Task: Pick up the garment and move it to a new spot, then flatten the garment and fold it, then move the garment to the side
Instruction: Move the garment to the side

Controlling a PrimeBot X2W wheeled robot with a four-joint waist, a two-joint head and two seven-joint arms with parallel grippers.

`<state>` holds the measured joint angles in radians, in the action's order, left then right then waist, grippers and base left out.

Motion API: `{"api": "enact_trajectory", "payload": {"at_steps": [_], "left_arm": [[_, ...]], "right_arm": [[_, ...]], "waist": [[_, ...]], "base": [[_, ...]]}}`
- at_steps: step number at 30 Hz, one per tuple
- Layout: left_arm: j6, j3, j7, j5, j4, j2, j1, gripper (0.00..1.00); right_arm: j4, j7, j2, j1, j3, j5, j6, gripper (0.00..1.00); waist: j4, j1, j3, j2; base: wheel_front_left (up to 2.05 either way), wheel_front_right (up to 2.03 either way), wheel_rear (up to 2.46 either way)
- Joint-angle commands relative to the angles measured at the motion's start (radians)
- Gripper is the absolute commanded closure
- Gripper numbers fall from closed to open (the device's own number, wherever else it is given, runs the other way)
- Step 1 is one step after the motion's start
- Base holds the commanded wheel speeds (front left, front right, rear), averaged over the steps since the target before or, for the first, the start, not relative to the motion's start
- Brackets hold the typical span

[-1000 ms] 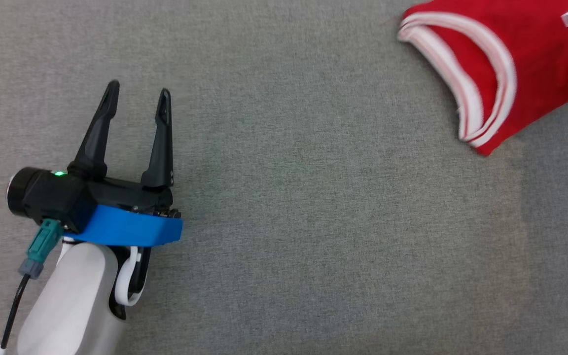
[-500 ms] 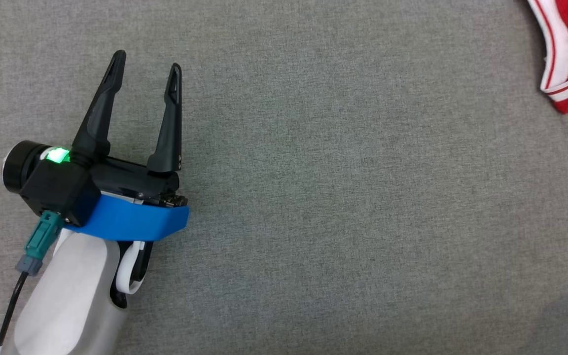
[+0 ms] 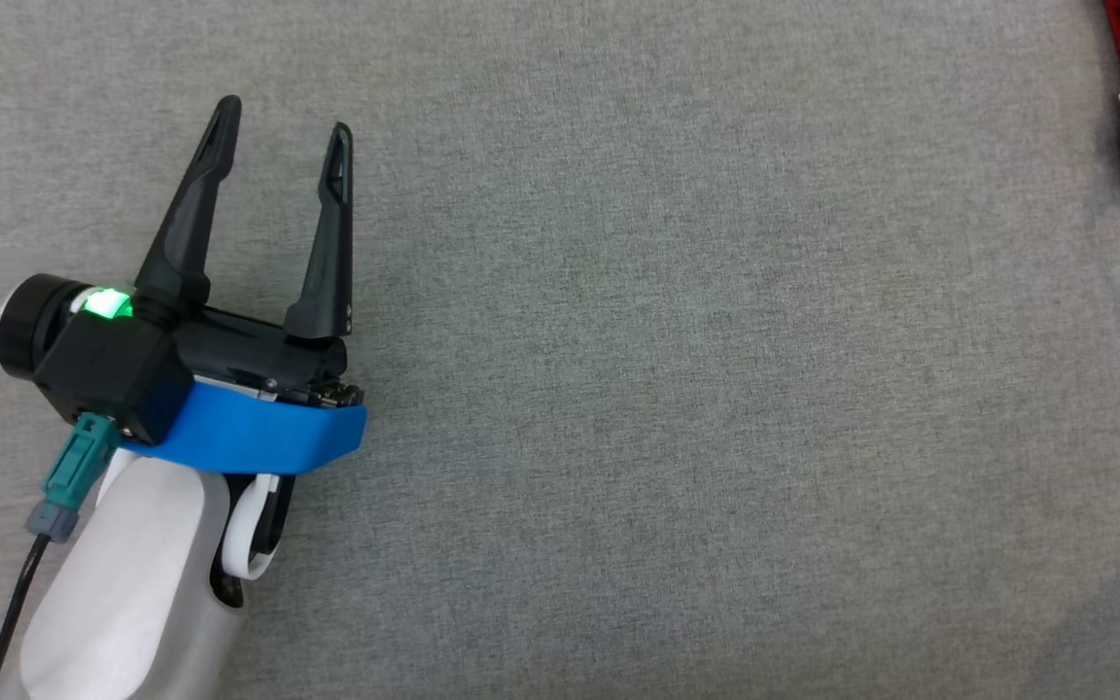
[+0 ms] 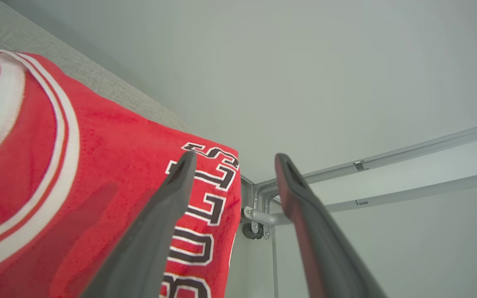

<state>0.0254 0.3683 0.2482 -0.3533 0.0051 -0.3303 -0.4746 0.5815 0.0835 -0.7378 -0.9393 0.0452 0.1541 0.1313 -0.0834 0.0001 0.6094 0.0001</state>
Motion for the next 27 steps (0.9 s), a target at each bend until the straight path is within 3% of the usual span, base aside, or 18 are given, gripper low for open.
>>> {"api": "enact_trajectory", "payload": {"at_steps": [1,4,12,19,27], "left_arm": [[-0.001,0.004,0.001,-0.006,0.004,0.004,-0.012,0.00],[-0.002,0.005,0.004,-0.013,0.019,0.009,-0.001,0.00],[-0.001,-0.009,0.014,-0.036,0.095,0.033,0.069,0.00],[-0.008,-0.024,0.017,-0.048,0.156,0.048,0.175,0.00],[-0.027,-0.039,0.017,-0.069,0.207,0.071,0.301,0.00]], "right_arm": [[-0.007,-0.011,0.015,0.021,-0.007,0.013,-0.001,0.00],[-0.019,-0.030,0.043,0.044,-0.019,0.016,-0.001,0.00],[-0.069,-0.144,0.192,0.199,-0.064,-0.060,-0.001,0.00],[-0.132,-0.254,0.402,0.437,-0.196,-0.131,-0.001,0.00],[-0.282,-0.251,0.602,0.720,-0.279,-0.148,0.000,0.00]], "waist": [[0.004,-0.0001,-0.012,-0.0001],[0.011,-0.0001,-0.040,-0.0001],[0.044,-0.0001,-0.184,-0.0001],[0.081,-0.0001,-0.348,-0.0001],[0.126,-0.0001,-0.494,-0.0001]], "base": [[0.00,0.00,0.00],[0.00,0.00,0.00],[0.00,0.00,0.00],[0.00,0.00,0.00],[0.00,0.00,0.00]]}}
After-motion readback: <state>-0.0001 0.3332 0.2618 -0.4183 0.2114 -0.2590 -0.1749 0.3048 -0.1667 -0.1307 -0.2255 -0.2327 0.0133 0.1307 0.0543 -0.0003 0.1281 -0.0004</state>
